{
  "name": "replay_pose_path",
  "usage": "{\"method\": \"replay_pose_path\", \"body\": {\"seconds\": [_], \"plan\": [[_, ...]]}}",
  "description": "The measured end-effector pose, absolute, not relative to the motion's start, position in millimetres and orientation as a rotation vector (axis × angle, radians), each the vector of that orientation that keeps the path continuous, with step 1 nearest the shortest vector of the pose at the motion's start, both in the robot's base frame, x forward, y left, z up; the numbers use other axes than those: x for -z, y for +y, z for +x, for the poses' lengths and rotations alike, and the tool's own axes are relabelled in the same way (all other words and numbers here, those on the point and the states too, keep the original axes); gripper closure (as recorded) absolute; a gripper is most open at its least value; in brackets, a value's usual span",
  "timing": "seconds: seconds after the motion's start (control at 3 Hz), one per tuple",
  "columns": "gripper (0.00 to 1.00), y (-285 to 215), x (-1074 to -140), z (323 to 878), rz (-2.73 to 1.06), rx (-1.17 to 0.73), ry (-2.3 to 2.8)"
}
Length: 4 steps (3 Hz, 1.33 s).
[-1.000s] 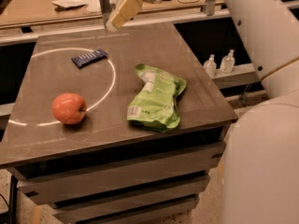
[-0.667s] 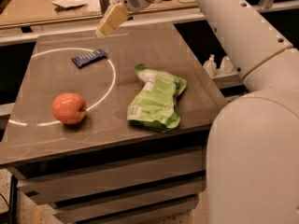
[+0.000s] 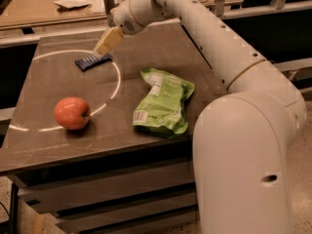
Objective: Move rxbar blueberry near apple
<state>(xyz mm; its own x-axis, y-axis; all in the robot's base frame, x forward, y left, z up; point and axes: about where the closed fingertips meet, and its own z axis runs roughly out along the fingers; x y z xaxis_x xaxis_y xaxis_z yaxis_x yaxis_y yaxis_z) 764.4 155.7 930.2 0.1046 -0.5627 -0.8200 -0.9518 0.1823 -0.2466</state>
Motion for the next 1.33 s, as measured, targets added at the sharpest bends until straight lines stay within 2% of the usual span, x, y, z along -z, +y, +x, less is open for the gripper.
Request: {"method": "replay_pose_path", "body": {"seconds": [1.33], "plan": [[0.0,193,-854,759,-1.589,-0.645,1.623]]}}
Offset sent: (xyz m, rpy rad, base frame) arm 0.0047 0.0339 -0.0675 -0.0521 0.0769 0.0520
